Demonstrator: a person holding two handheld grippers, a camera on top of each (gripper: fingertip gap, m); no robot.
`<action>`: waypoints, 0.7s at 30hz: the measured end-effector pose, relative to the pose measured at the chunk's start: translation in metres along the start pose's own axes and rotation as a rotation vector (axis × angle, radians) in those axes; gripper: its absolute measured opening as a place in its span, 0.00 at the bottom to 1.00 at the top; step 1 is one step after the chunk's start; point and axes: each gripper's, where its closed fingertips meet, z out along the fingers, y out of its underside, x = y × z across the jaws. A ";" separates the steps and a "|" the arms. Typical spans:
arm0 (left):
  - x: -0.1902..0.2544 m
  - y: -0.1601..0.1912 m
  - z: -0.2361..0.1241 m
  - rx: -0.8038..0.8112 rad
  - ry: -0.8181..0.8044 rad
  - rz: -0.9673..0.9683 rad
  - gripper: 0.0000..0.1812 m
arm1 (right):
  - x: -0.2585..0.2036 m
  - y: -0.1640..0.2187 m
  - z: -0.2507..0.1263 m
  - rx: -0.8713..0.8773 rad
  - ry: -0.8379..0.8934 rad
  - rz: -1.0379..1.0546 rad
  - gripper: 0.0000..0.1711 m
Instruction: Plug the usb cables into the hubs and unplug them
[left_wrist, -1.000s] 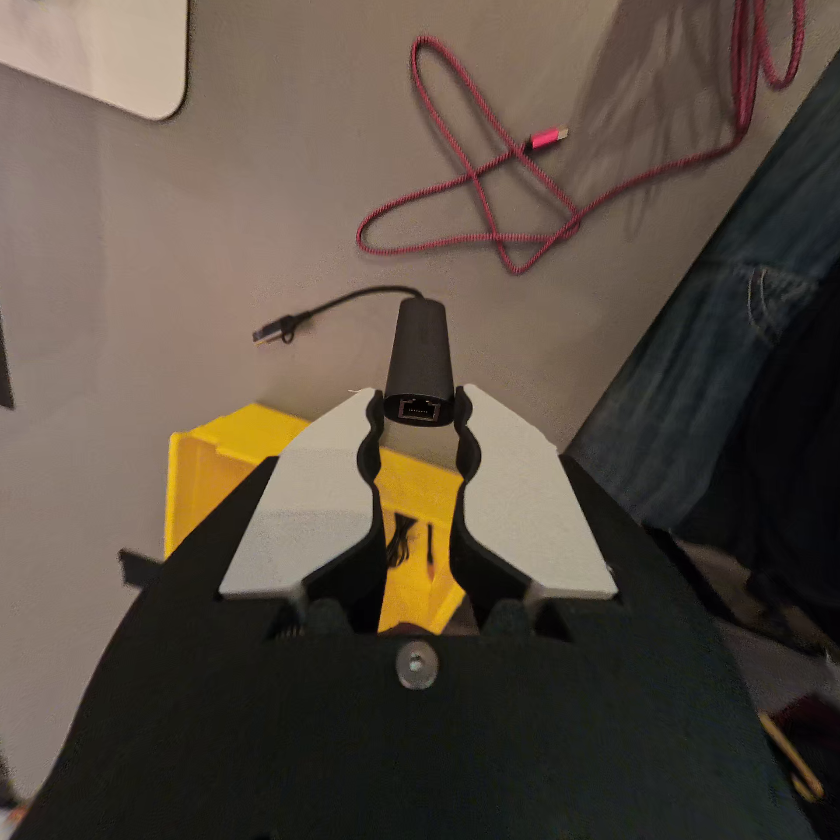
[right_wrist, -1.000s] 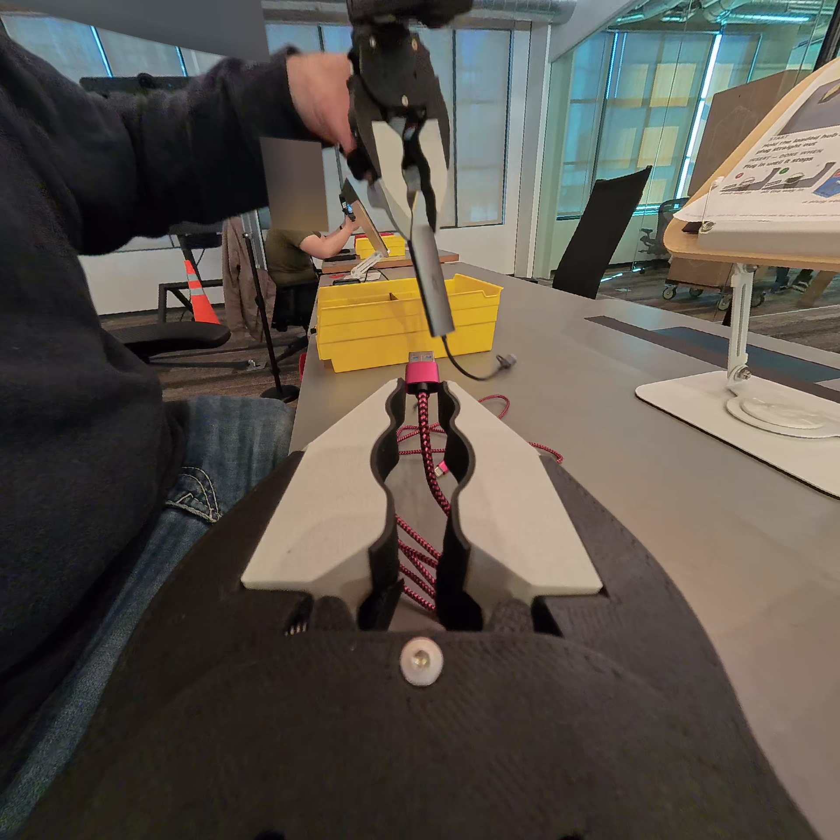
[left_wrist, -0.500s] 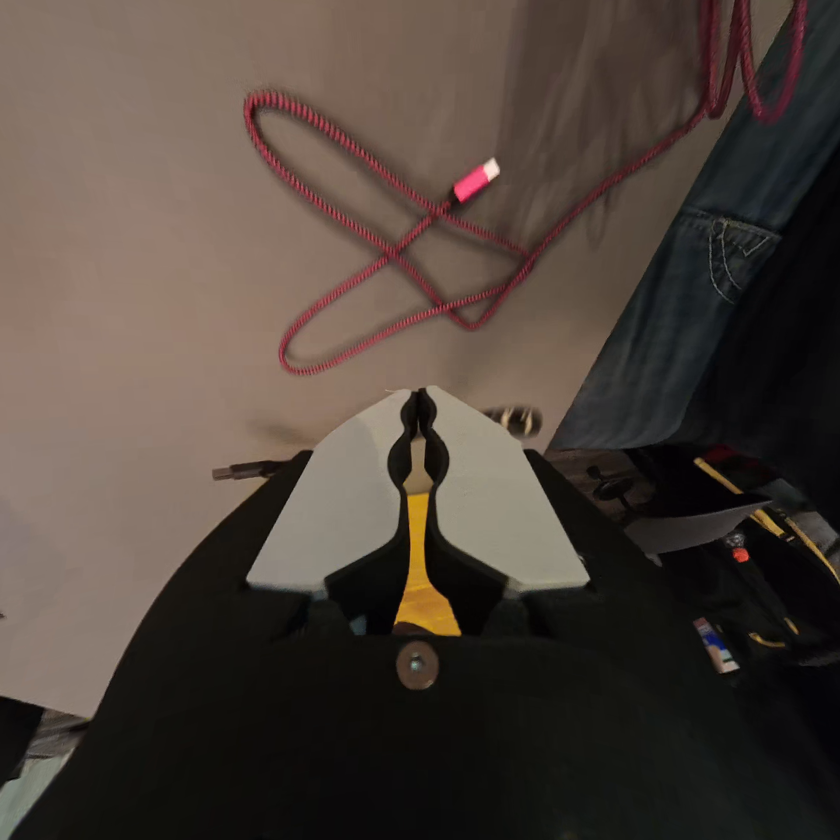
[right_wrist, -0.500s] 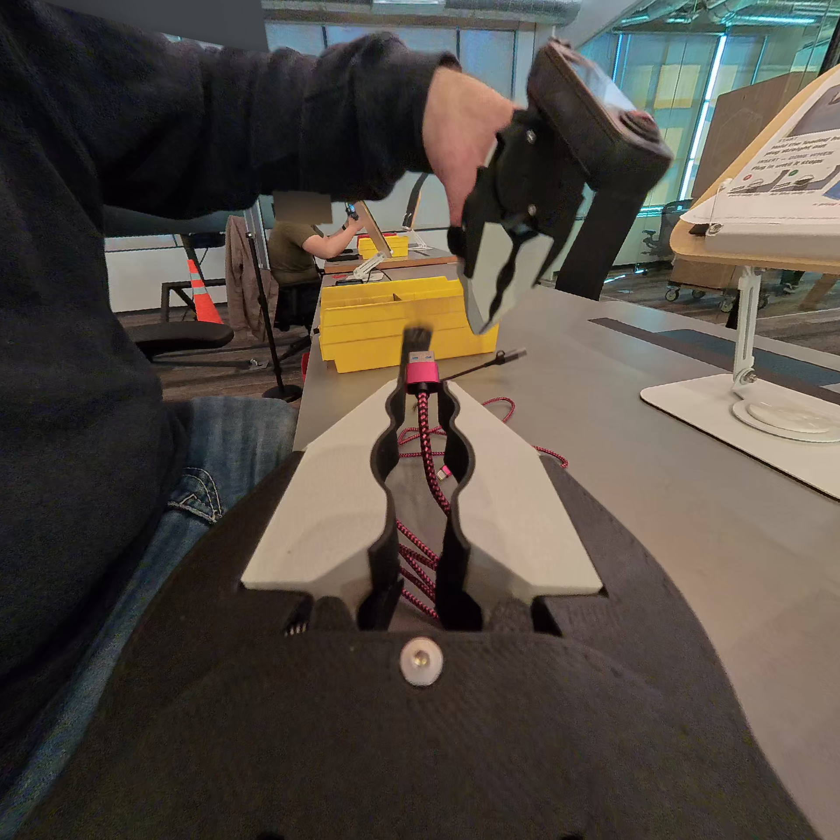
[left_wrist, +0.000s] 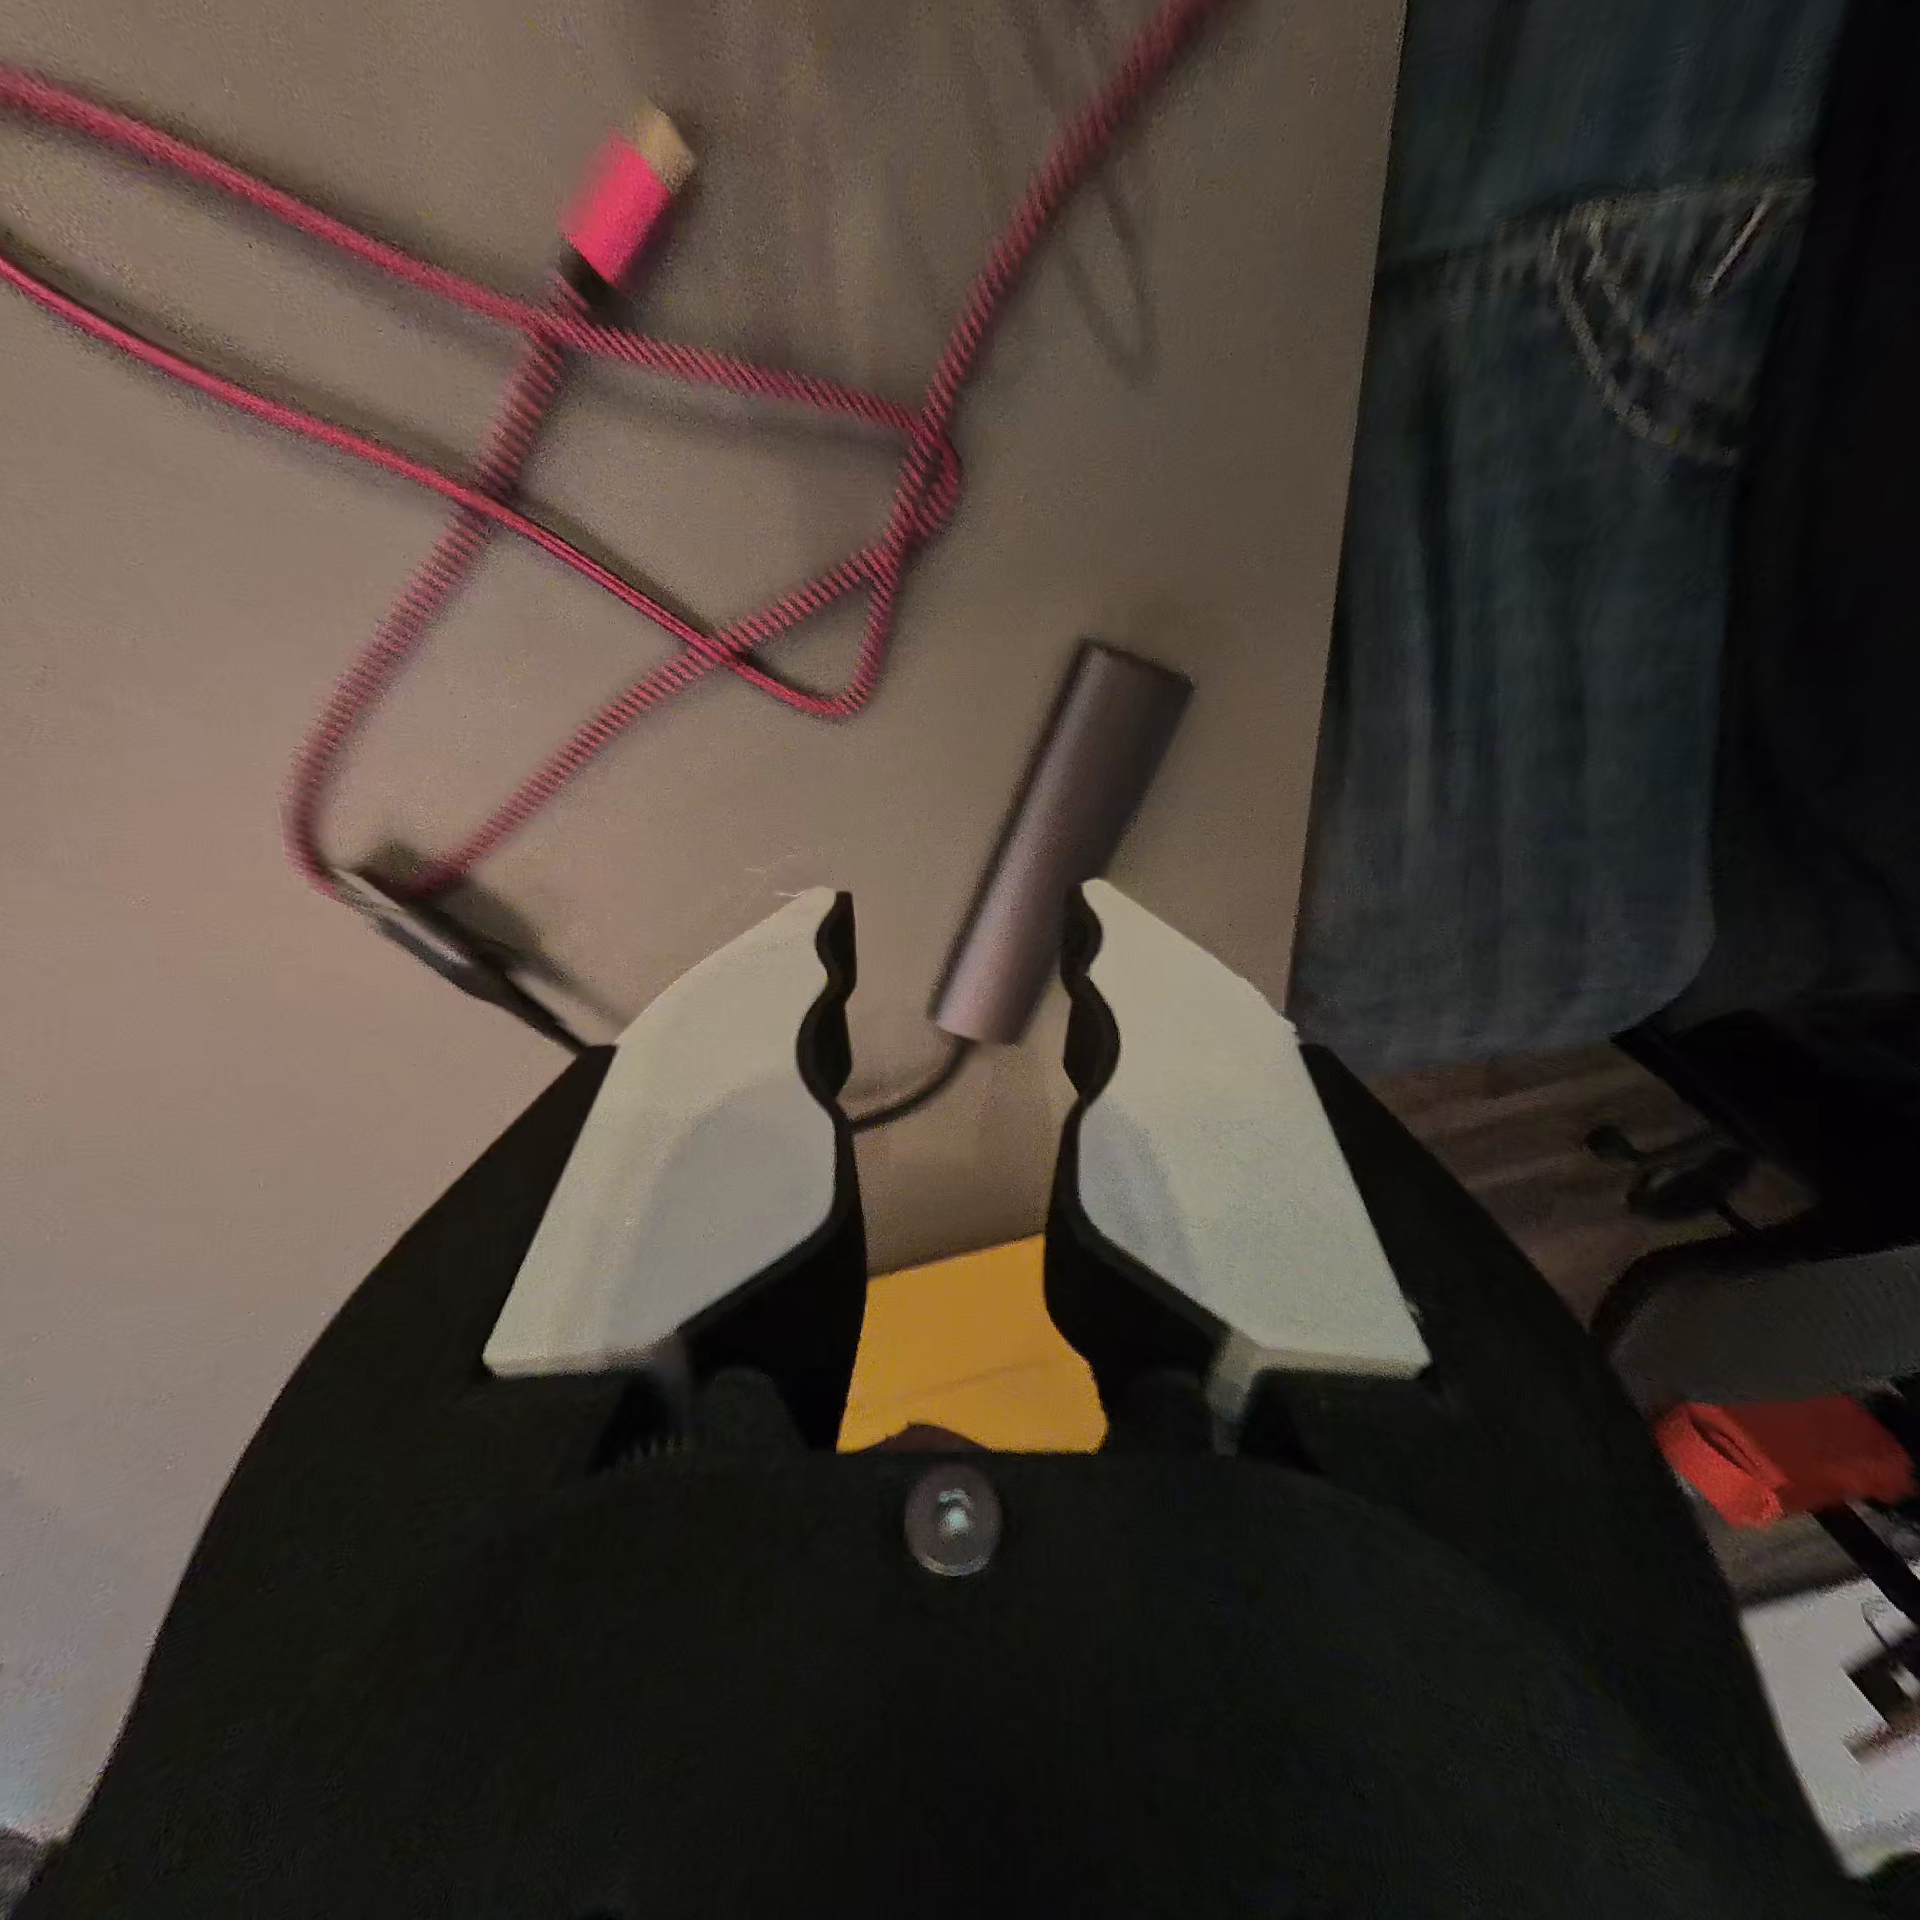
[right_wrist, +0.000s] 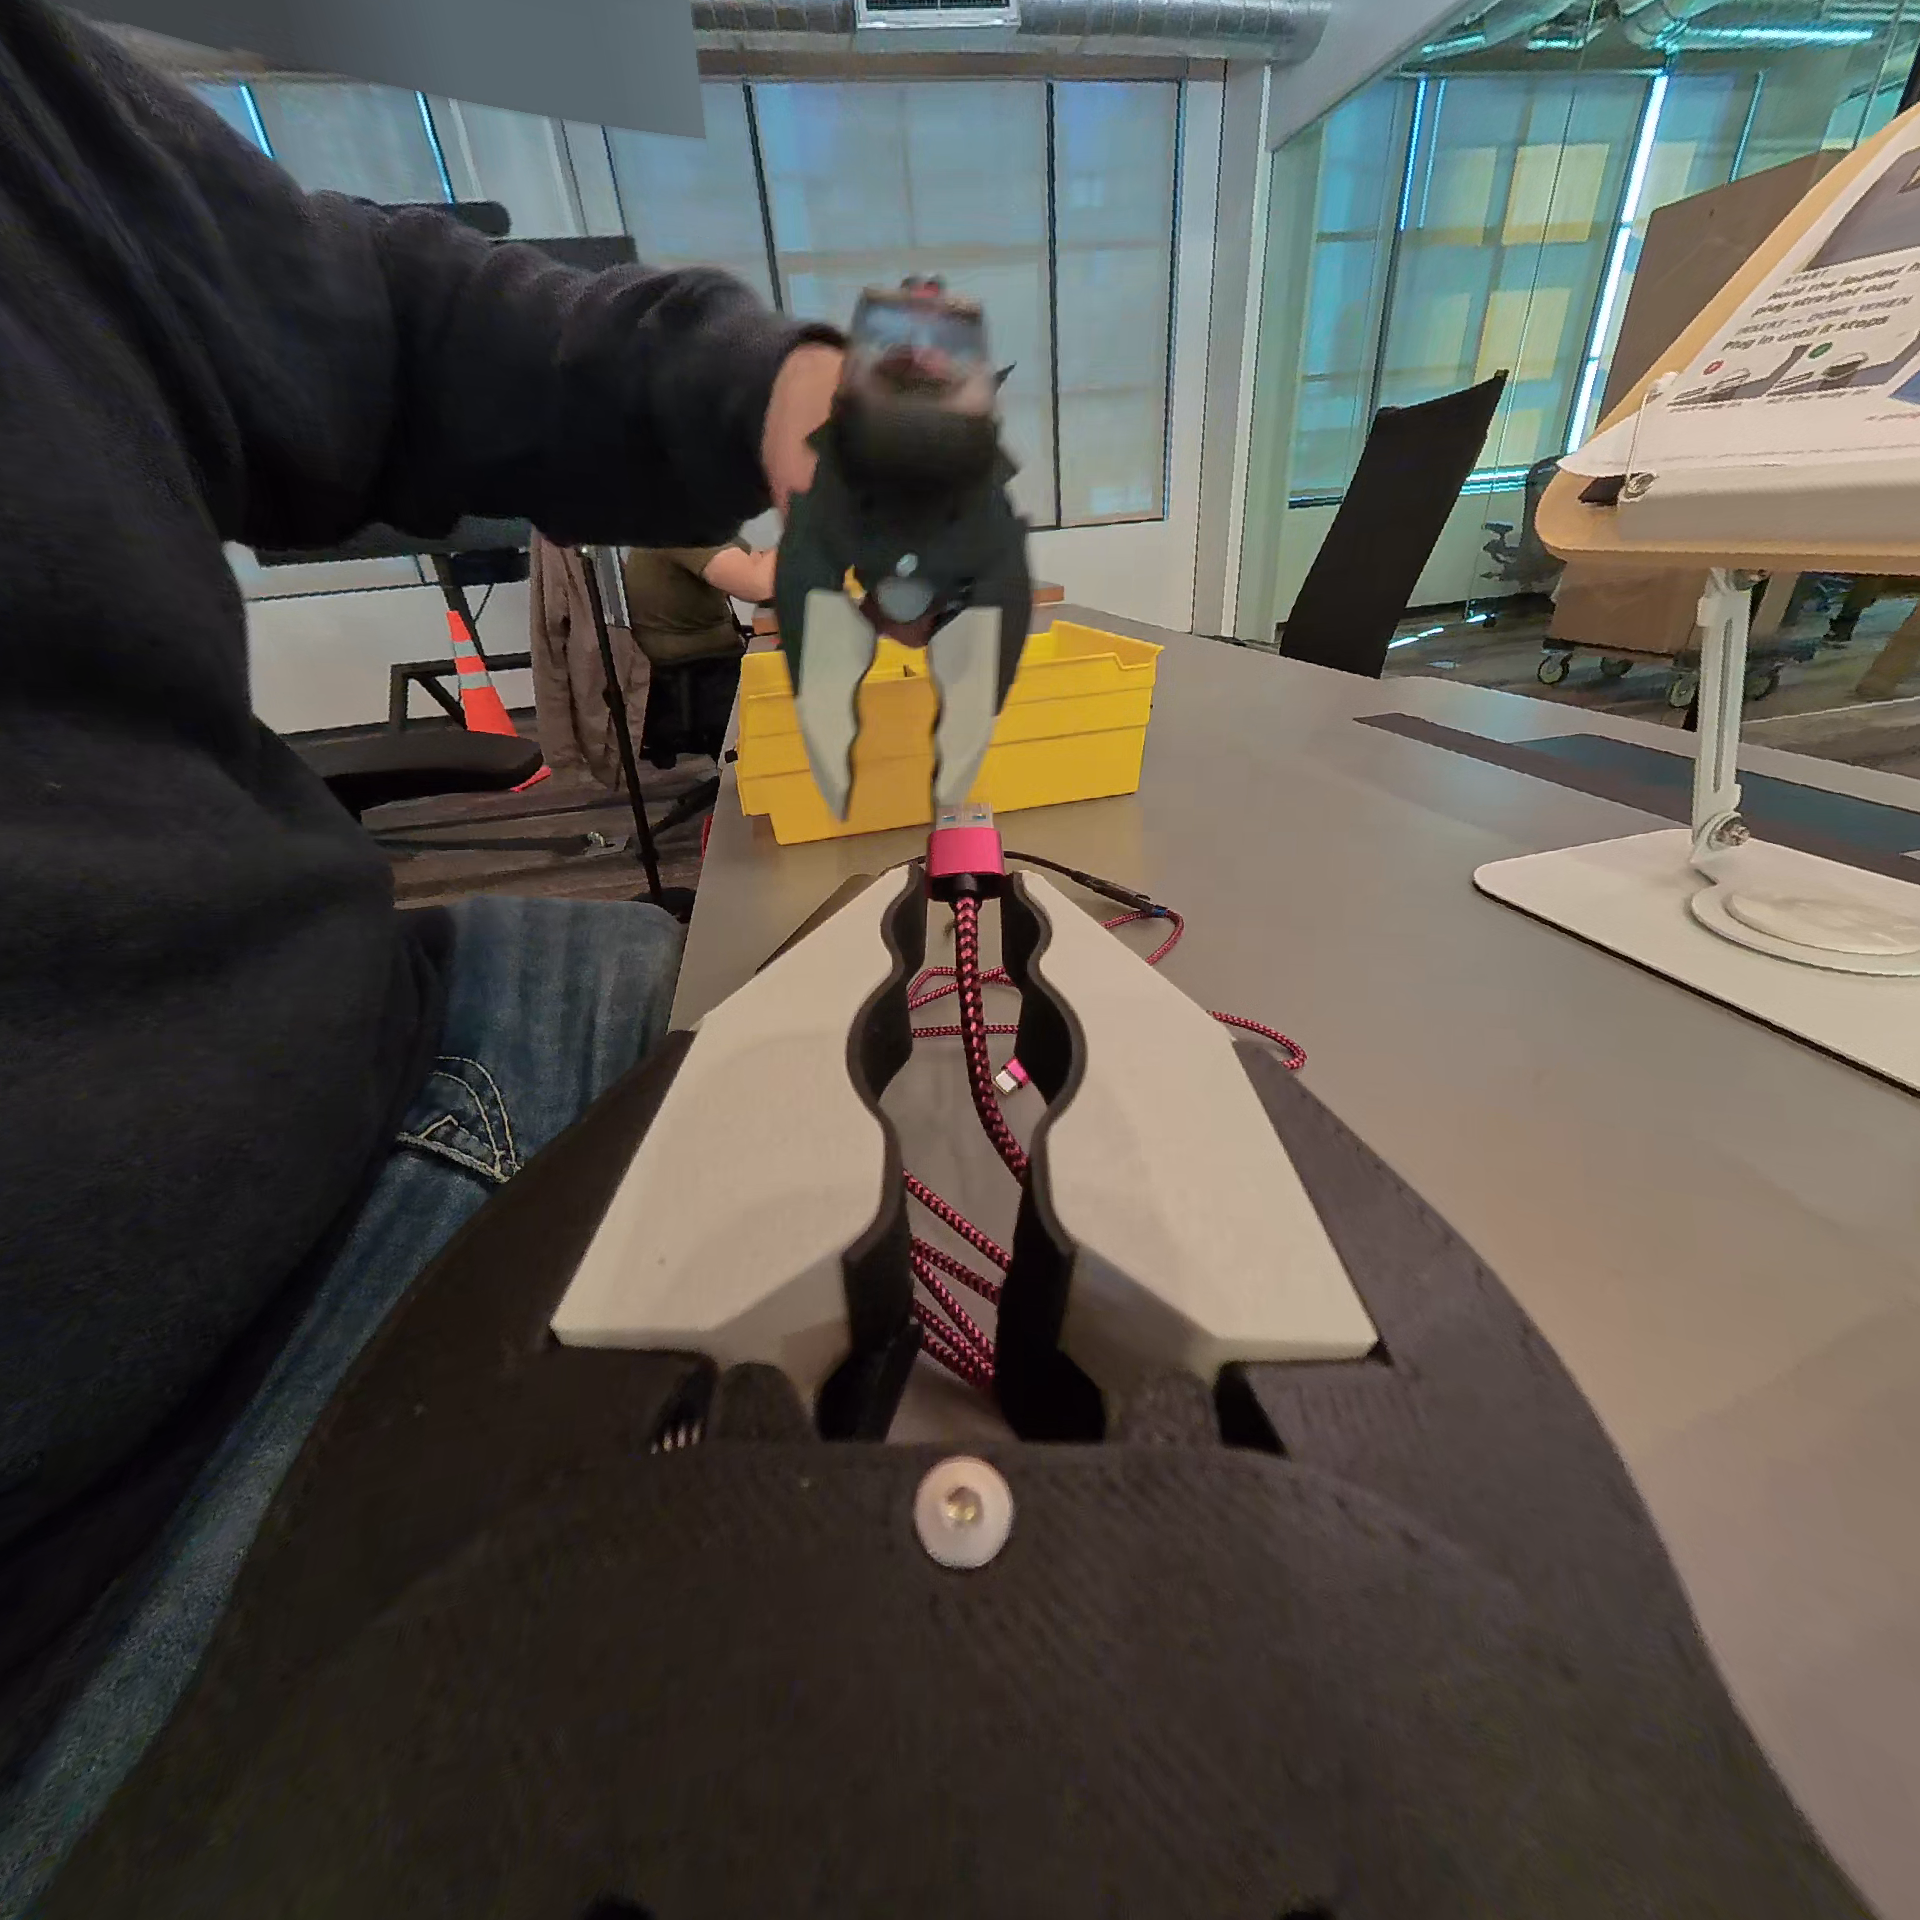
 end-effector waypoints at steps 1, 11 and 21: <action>0.010 0.013 0.013 -0.047 -0.004 -0.005 0.21 | 0.000 0.000 0.001 -0.003 -0.002 -0.002 0.07; 0.012 0.032 0.066 0.036 -0.074 -0.324 0.17 | -0.003 0.003 0.008 -0.028 -0.003 -0.009 0.07; -0.024 0.000 0.053 0.643 0.140 -1.217 0.17 | -0.001 0.002 0.006 -0.008 -0.002 -0.004 0.07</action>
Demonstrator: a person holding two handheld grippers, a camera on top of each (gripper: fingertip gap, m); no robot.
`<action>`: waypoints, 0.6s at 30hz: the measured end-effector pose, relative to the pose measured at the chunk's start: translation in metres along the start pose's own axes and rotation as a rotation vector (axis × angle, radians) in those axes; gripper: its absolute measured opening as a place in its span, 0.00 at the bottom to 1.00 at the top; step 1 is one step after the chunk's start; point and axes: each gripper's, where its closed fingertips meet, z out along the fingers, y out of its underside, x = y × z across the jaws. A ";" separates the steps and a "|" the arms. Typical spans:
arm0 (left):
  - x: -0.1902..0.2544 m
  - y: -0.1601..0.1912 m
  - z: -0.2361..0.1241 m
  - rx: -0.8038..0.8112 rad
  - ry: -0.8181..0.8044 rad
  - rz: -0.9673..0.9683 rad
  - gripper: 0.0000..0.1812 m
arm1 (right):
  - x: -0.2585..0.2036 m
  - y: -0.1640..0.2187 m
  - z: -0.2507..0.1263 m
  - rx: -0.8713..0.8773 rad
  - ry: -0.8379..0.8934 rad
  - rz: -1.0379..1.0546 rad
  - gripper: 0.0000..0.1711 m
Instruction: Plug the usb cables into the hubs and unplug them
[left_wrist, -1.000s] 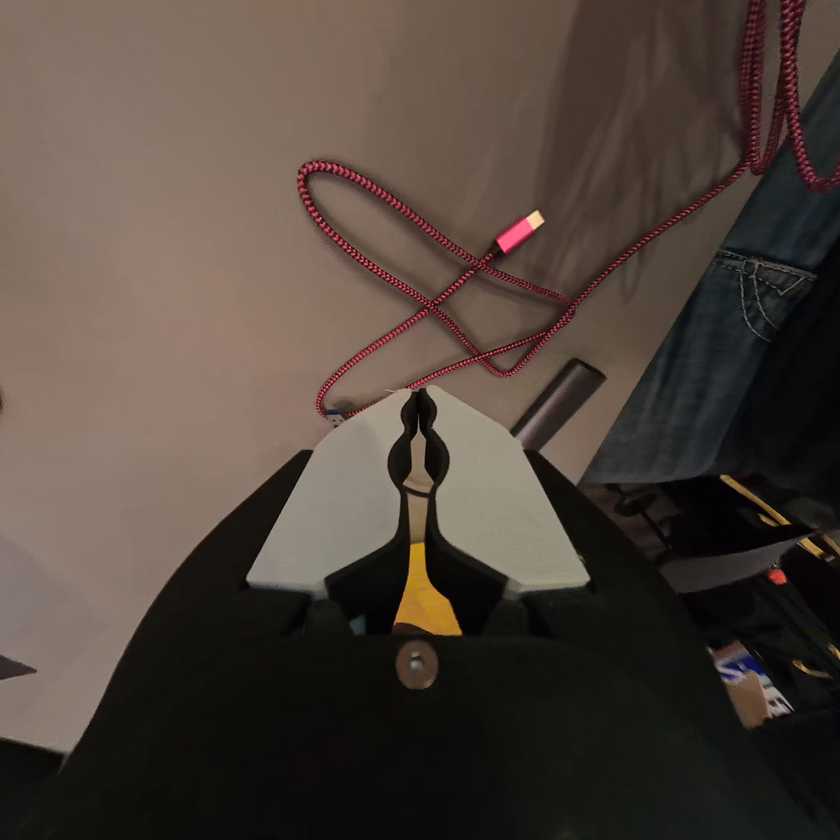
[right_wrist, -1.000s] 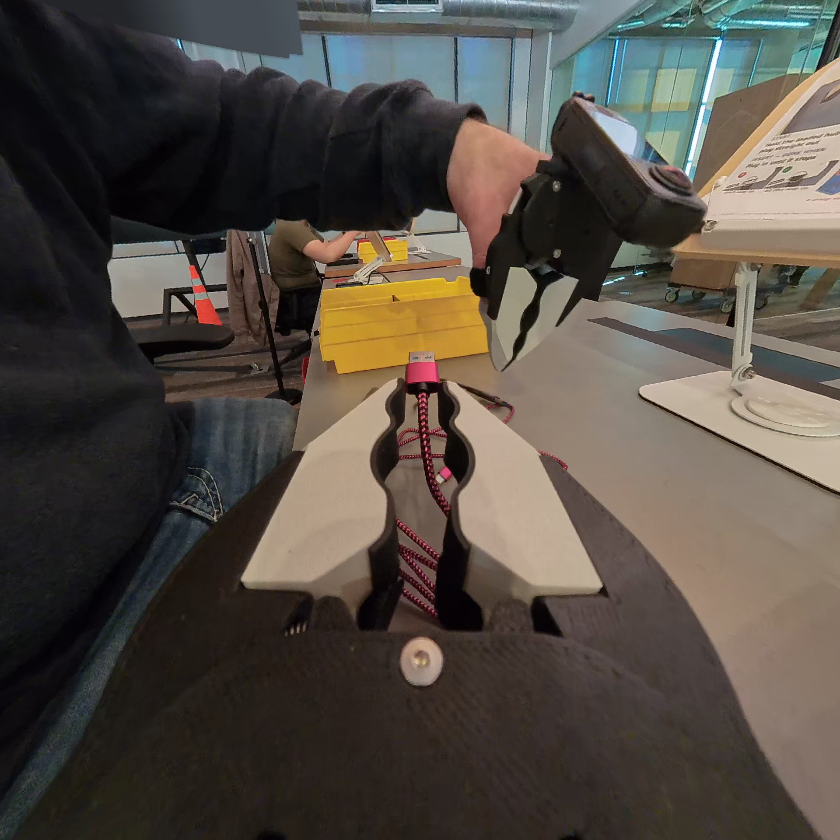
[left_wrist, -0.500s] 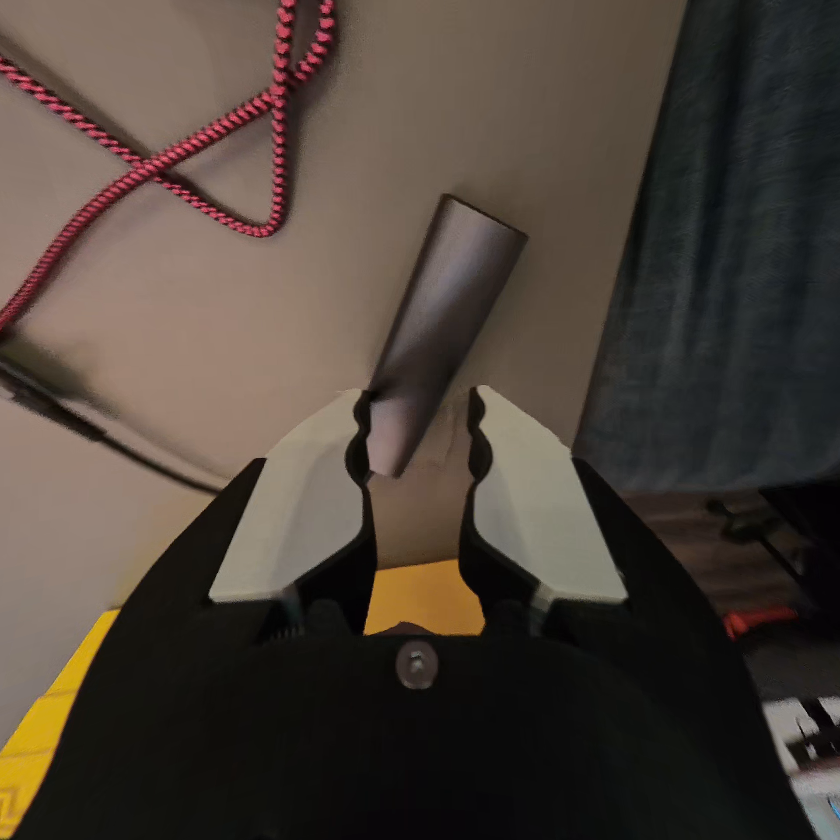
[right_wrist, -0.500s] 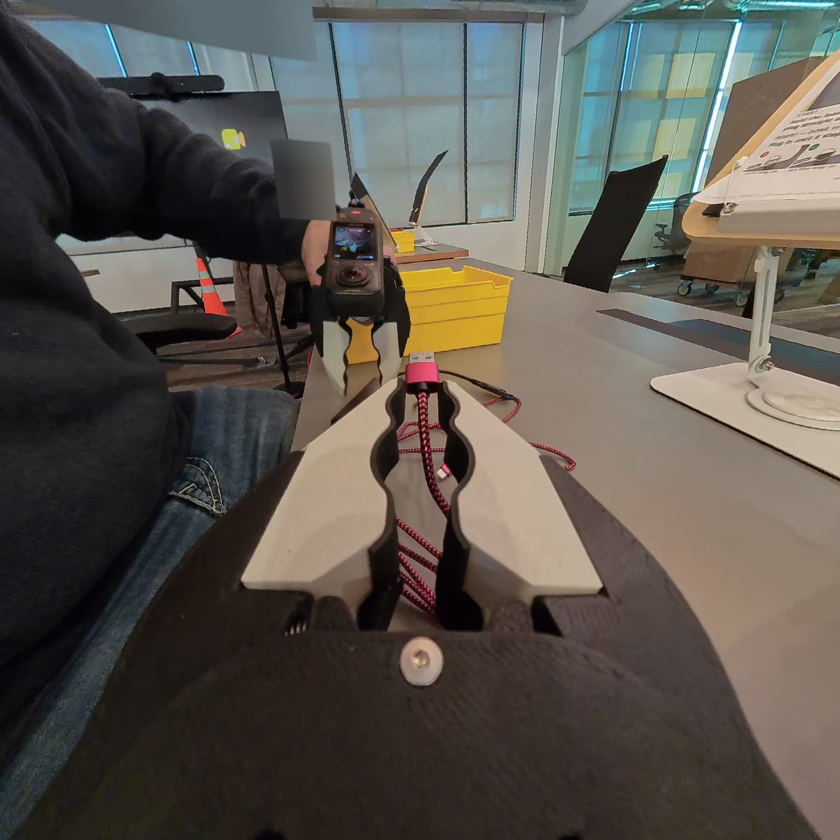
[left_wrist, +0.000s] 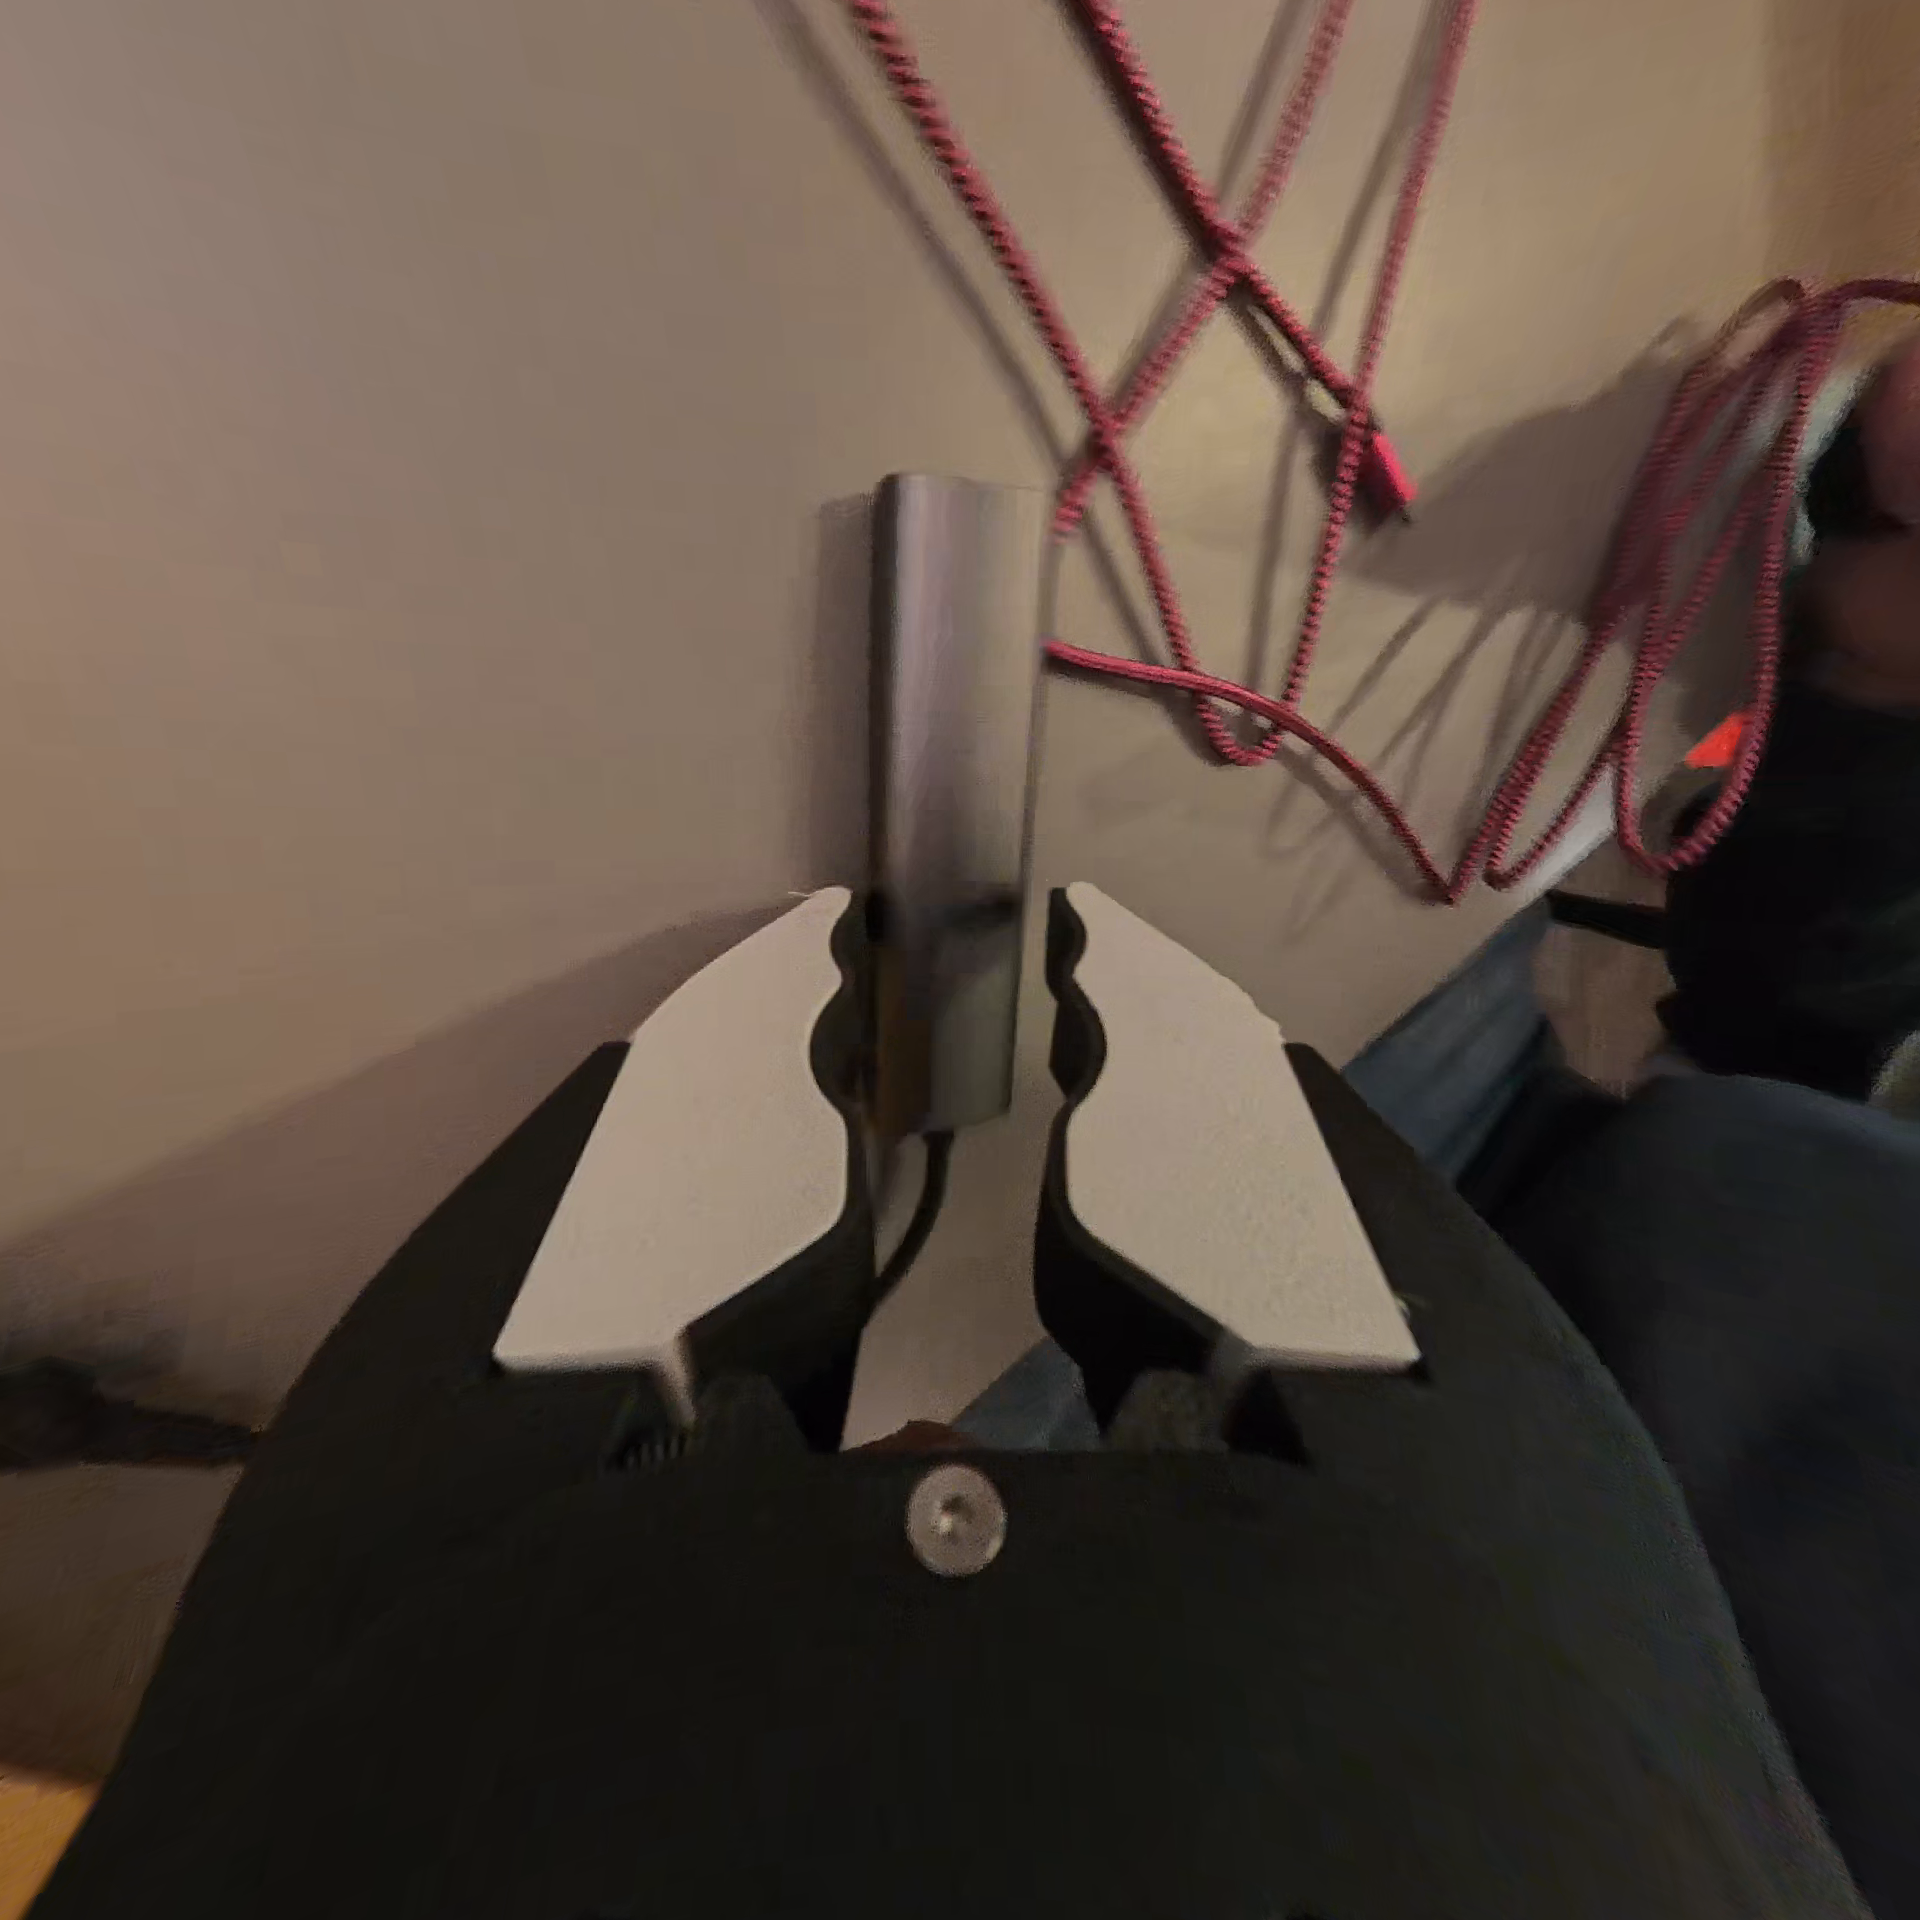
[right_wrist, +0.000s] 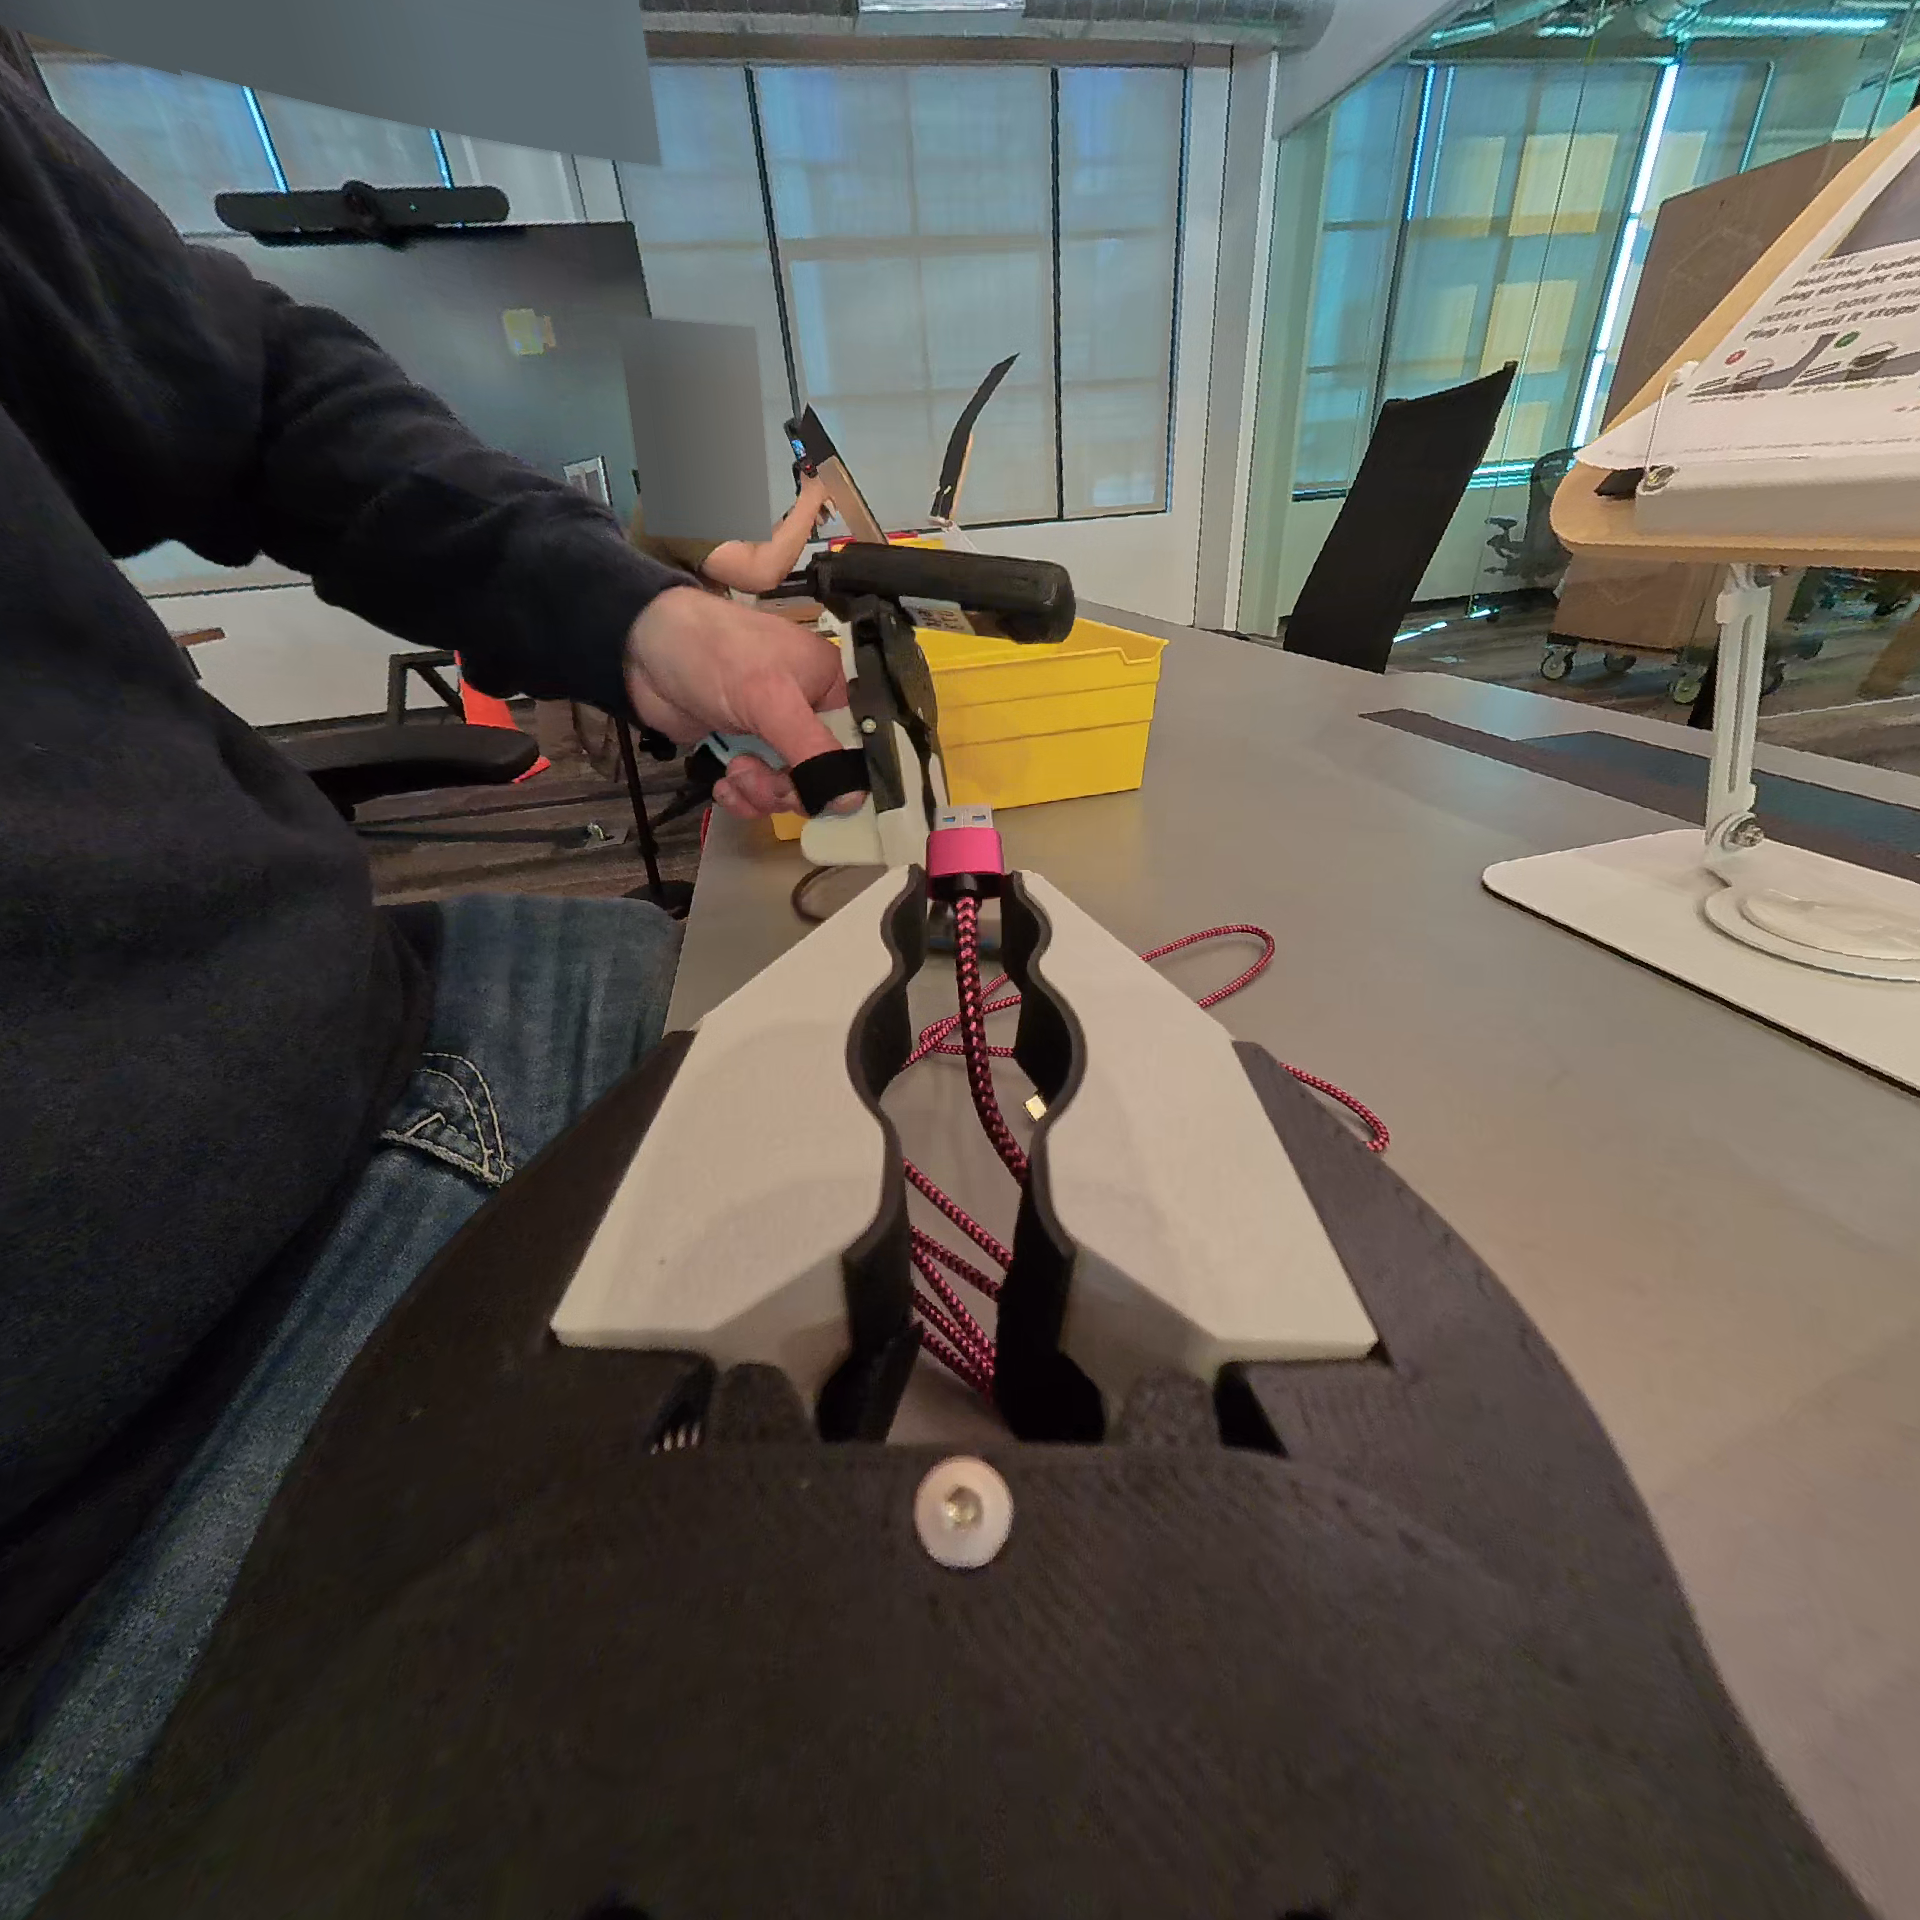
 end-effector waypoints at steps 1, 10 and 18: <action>0.010 0.002 0.001 -0.016 0.021 0.048 0.24 | 0.000 0.000 -0.001 0.001 0.001 0.000 0.07; 0.025 -0.016 -0.015 -0.095 -0.277 1.164 0.63 | 0.002 -0.001 -0.002 0.010 -0.003 0.000 0.07; 0.005 -0.004 0.015 -0.275 -0.149 1.256 0.78 | 0.002 0.002 -0.002 0.002 -0.002 0.004 0.07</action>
